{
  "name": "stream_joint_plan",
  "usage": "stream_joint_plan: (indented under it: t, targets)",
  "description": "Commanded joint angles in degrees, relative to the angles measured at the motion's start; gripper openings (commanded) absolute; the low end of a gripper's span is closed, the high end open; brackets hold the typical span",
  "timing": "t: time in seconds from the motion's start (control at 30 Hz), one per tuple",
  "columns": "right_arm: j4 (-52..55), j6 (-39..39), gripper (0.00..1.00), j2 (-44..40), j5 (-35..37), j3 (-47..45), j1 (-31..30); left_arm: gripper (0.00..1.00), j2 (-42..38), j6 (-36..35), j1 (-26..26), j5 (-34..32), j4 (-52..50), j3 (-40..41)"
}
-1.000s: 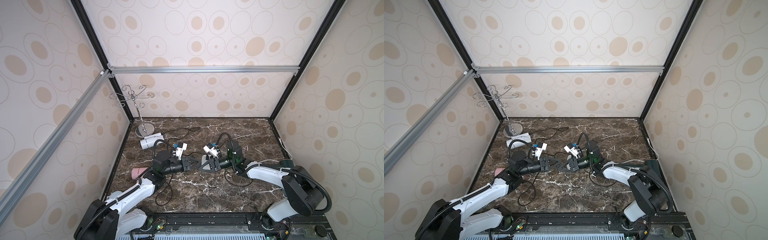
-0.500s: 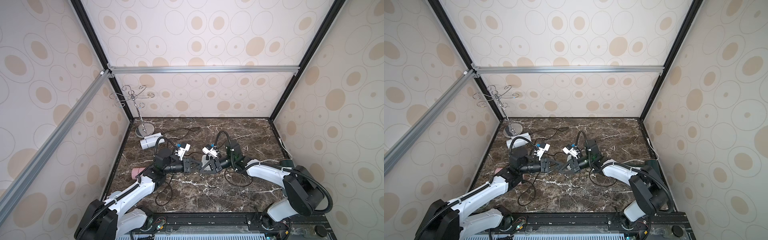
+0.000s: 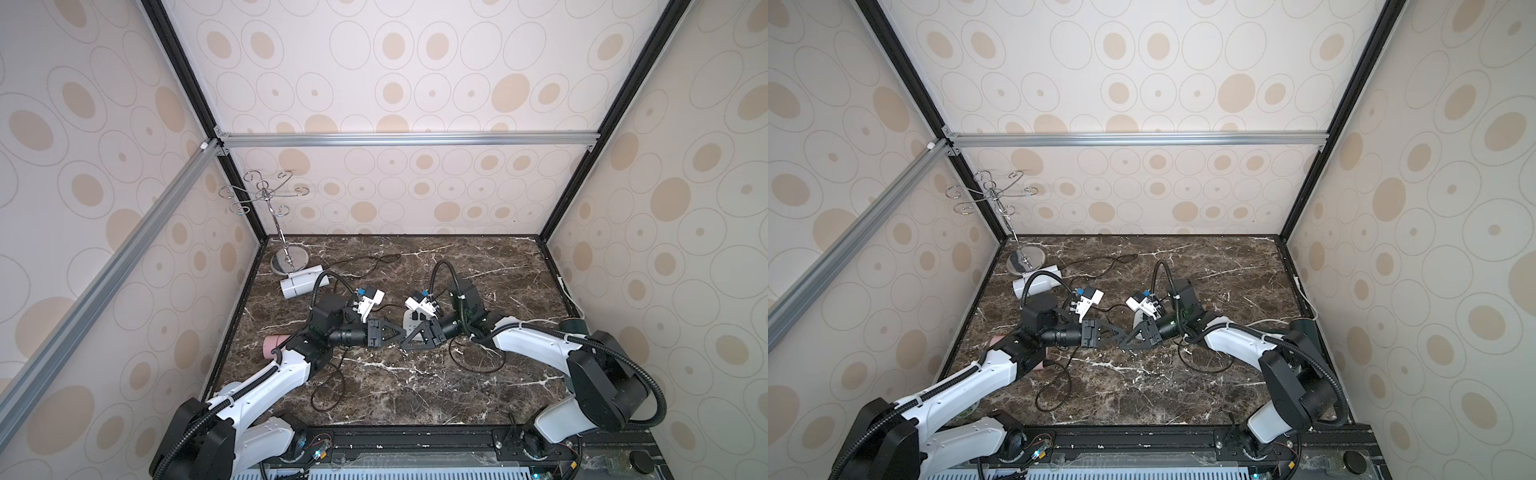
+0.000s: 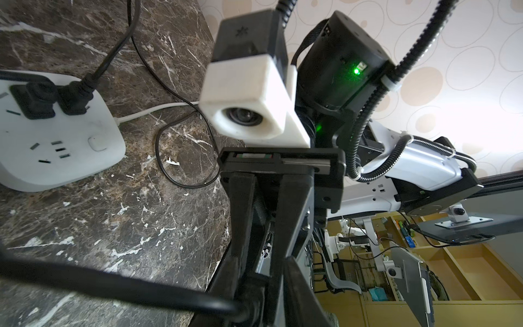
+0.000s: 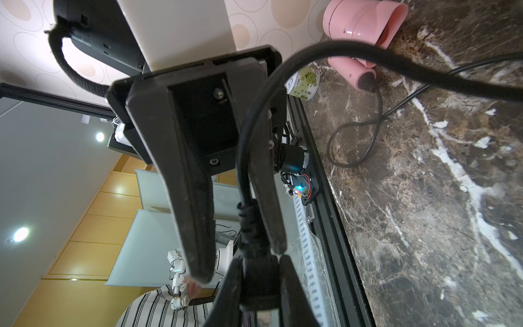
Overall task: Charge the blow dryers
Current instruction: Pick up the plug from the center of the board.
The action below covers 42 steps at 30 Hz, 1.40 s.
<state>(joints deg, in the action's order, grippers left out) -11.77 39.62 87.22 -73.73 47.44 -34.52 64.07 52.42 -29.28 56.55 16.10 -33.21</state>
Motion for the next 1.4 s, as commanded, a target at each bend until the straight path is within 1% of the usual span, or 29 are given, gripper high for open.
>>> stream_joint_plan:
  t: [0.0, 0.03, 0.2, 0.37, 0.43, 0.47, 0.5, 0.57, 0.67, 0.7, 0.77, 0.9, 1.03, 1.1, 1.17, 1.23, 1.3, 1.37]
  targets:
    - [2.18, -1.48, 0.04, -0.03, 0.76, 1.32, 0.95, 0.22, -1.23, -1.69, 0.27, 3.51, 1.13, -2.26]
    - [2.44, -1.68, 0.04, -0.04, 0.71, 1.40, 1.19, 0.20, -1.40, -1.75, 0.27, 3.66, 1.15, -2.28]
    - [2.98, -1.99, 0.04, -0.12, 0.52, 1.69, 1.31, 0.15, -1.36, -2.10, 0.30, 3.95, 1.22, -2.19]
    - [4.82, -3.14, 0.05, -0.35, 0.82, 1.95, 1.66, 0.00, -1.06, -2.50, 0.30, 4.16, 0.98, -2.31]
    - [4.91, -3.18, 0.07, -0.38, 1.00, 1.89, 1.96, 0.00, -1.06, -2.57, 0.27, 4.14, 0.74, -2.44]
    - [5.00, -3.14, 0.09, -0.54, 1.25, 1.90, 2.15, 0.00, -1.06, -2.84, 0.25, 3.86, 0.40, -2.68]
    - [5.17, -3.14, 0.14, -0.55, 1.50, 2.02, 2.25, 0.00, -1.06, -3.26, 0.27, 3.55, 0.36, -2.90]
    - [5.22, -3.12, 0.21, -0.70, 1.84, 2.12, 2.60, 0.00, -1.14, -4.12, 0.41, 2.38, -2.30, -3.58]
    - [5.90, -3.33, 0.41, -1.38, 2.66, 2.13, 3.05, 0.00, -1.20, -4.85, 1.29, -1.65, -5.30, -4.86]
    - [6.33, -3.62, 0.45, -1.89, 3.21, 2.05, 3.31, 0.00, -1.11, -5.31, 1.68, -3.26, -6.41, -5.46]
    - [7.53, -4.40, 0.49, -3.19, 4.57, 1.89, 4.13, 0.00, -0.19, -6.32, 1.86, -7.11, -9.67, -7.01]
    - [10.72, -5.84, 0.50, -6.41, 9.78, 1.54, 6.75, 0.00, 2.98, -5.58, 1.99, -14.02, -10.58, -8.18]
    - [15.33, -8.60, 0.50, -10.32, 15.00, 2.50, 7.76, 0.00, 4.87, -5.19, 1.81, -24.92, -11.27, -8.45]
    - [19.25, -11.34, 0.50, -12.35, 19.39, 3.55, 7.74, 0.00, 5.48, -4.46, 1.15, -30.73, -9.42, -7.64]
    - [23.96, -14.08, 0.50, -14.09, 24.77, 4.81, 7.80, 0.00, 6.04, -3.71, -0.28, -36.84, -8.23, -6.93]
    - [27.88, -16.46, 0.50, -15.23, 30.70, 5.88, 7.80, 0.00, 7.26, -4.66, -2.79, -43.62, -8.98, -7.70]
    - [30.34, -18.30, 0.50, -15.91, 35.64, 6.30, 7.80, 0.00, 9.06, -5.38, -5.92, -50.92, -10.17, -8.98]
    - [31.44, -19.08, 0.50, -16.43, 38.95, 6.28, 7.80, 0.00, 10.76, -5.43, -8.77, -55.70, -9.83, -10.03]
